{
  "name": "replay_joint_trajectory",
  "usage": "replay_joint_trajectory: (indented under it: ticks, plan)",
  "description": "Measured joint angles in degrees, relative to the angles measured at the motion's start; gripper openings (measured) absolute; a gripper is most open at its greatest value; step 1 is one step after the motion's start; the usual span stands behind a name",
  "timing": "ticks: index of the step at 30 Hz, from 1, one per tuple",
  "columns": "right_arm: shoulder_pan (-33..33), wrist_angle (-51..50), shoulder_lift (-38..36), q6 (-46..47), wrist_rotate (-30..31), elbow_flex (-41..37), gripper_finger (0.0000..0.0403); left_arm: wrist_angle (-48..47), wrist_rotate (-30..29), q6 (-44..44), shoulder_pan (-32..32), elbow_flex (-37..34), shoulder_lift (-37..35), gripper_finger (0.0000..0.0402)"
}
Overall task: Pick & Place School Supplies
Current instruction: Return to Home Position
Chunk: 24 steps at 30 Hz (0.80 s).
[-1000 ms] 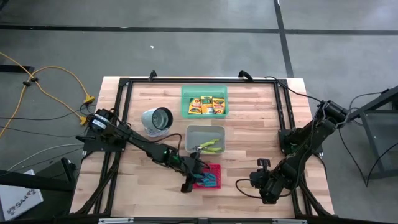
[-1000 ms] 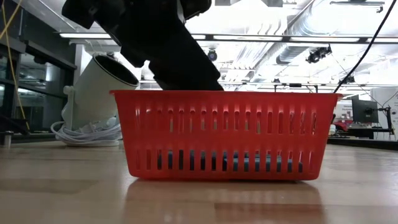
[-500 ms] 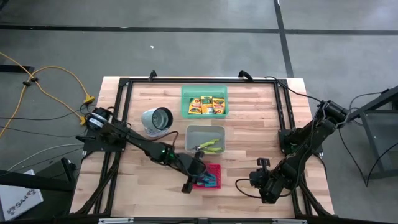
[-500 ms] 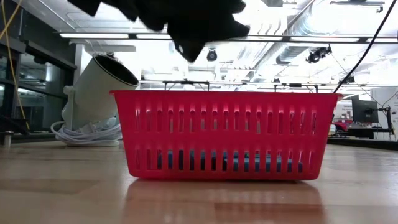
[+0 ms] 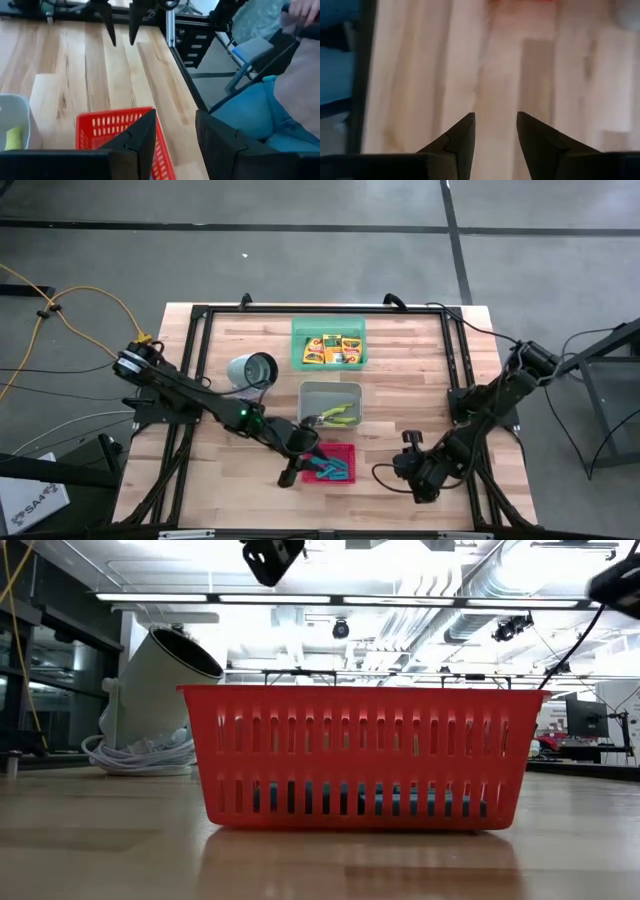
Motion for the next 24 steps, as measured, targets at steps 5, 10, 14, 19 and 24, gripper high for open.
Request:
replay_joint_trajectory:
  ticks: [5, 10, 14, 19, 24]
  plan:
    - [-3.5, -0.1, -0.9, -2.7, 4.4, 0.0, 0.0136, -1.3, -0.3, -1.8, 0.8, 0.0, -0.2, 0.0133]
    - [-6.9, -0.5, -5.1, -4.2, 12.7, 0.0, 0.0136, -12.7, -1.0, -4.4, 3.2, -0.1, -2.5, 0.0133]
    - [-7.4, -2.1, -12.7, -5.3, 18.1, -1.0, 0.0136, -16.5, -7.7, -3.9, 4.5, -1.2, -6.2, 0.0133]
    - [-9.2, 0.8, -26.9, -6.2, 18.7, -8.5, 0.0136, -18.0, -13.1, -1.8, 6.4, -5.3, -13.4, 0.0133]
    - [-12.7, 5.6, -42.1, -11.4, 17.1, -16.8, 0.0137, -17.8, -13.4, -1.5, 9.1, -12.5, -24.1, 0.0133]
